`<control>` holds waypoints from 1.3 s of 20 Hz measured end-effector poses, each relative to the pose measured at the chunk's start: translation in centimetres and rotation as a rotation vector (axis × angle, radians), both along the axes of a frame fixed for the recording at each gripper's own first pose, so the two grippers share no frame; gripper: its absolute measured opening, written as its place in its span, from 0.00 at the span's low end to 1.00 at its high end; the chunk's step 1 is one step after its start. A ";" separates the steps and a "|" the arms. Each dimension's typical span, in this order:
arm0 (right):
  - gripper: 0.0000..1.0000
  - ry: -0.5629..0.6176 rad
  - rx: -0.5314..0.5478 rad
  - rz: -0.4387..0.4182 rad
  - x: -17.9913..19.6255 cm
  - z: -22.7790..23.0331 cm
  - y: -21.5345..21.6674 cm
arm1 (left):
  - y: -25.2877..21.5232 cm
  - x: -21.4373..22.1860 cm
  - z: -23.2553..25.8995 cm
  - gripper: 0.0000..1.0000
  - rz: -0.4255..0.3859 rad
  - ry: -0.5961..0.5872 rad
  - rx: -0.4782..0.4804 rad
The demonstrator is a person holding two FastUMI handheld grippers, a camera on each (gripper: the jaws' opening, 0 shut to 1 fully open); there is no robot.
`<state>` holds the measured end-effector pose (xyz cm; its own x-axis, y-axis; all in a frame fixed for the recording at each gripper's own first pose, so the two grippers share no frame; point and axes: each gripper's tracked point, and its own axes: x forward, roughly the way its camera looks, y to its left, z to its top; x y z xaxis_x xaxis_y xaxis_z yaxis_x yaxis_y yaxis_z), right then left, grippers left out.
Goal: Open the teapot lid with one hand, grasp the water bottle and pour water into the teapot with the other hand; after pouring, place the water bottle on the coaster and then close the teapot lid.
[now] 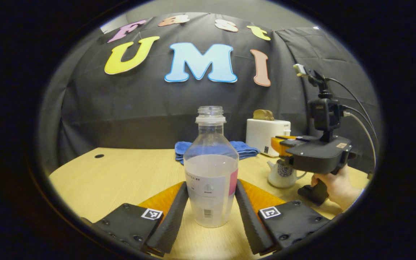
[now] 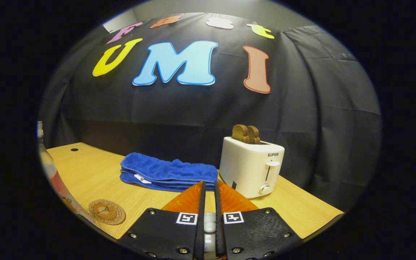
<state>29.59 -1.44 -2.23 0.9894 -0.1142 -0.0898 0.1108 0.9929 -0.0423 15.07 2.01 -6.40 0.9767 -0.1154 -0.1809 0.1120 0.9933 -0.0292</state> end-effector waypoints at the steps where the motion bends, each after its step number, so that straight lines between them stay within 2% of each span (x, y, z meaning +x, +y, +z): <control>1: 0.12 -0.003 0.011 0.000 -0.2 0.3 -0.1 | 0.0 0.1 0.1 0.88 0.003 0.001 -0.002; 6: 0.12 0.026 0.028 0.006 -2.2 0.8 -1.6 | -0.4 0.1 0.0 0.86 -0.017 0.010 0.036; 9: 0.12 0.052 0.004 -0.017 -3.9 0.8 -3.7 | -0.7 1.0 0.5 0.85 -0.039 0.021 0.122; 12: 0.12 0.055 0.008 -0.039 -5.4 0.8 -6.1 | -1.2 2.0 2.1 0.84 -0.059 -0.007 0.249; 17: 0.12 0.049 0.052 -0.089 -6.5 0.8 -10.1 | -1.9 3.2 5.1 0.84 -0.085 -0.053 0.521; 21: 0.12 0.043 0.087 -0.105 -7.0 1.0 -11.3 | -2.4 4.7 5.1 0.84 -0.121 -0.033 0.725; 23: 0.12 0.035 0.098 -0.100 -7.1 1.3 -11.3 | -2.7 5.3 5.0 0.84 -0.133 -0.029 0.805; 26: 0.12 0.032 0.126 -0.086 -7.3 1.5 -11.3 | -3.6 6.4 4.8 0.84 -0.152 -0.039 0.873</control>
<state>22.32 -12.70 -0.73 0.9728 -0.1845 -0.1398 0.1964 0.9775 0.0768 21.44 -1.63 -1.64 0.9693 -0.0808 -0.2321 0.2297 0.6337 0.7387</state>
